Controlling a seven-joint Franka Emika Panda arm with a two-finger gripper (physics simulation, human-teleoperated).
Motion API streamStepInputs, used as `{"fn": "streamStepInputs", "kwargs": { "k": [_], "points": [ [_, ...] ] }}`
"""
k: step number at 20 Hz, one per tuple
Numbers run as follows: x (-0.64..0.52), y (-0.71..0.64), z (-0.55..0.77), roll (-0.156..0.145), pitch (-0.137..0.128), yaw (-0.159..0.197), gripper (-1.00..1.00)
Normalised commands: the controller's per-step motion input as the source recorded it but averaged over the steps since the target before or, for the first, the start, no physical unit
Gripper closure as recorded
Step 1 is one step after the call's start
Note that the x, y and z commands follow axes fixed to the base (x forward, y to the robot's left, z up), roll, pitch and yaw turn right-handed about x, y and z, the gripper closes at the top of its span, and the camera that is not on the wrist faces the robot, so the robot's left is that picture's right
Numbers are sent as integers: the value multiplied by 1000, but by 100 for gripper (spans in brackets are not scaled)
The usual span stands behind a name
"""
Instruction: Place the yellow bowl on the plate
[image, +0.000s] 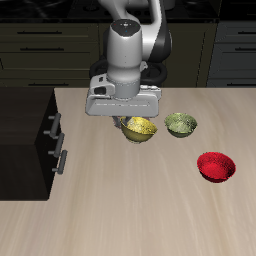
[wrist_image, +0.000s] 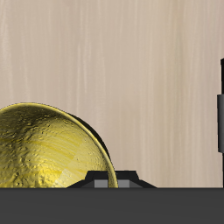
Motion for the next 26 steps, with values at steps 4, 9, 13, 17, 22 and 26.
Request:
{"fn": "streamStepInputs", "kwargs": {
  "k": [4,9,13,17,22,26],
  "points": [
    [-49,35,273,8,-37,7,100],
    [-70,35,193,5,-26,12,100],
    [-66,23,150,-1,-18,-7,100],
    [-56,-13,92,1,-11,-3,100],
    [-64,-36,62,-3,-7,-3,100],
    [-55,-20,44,2,-5,2,100]
  ]
}}
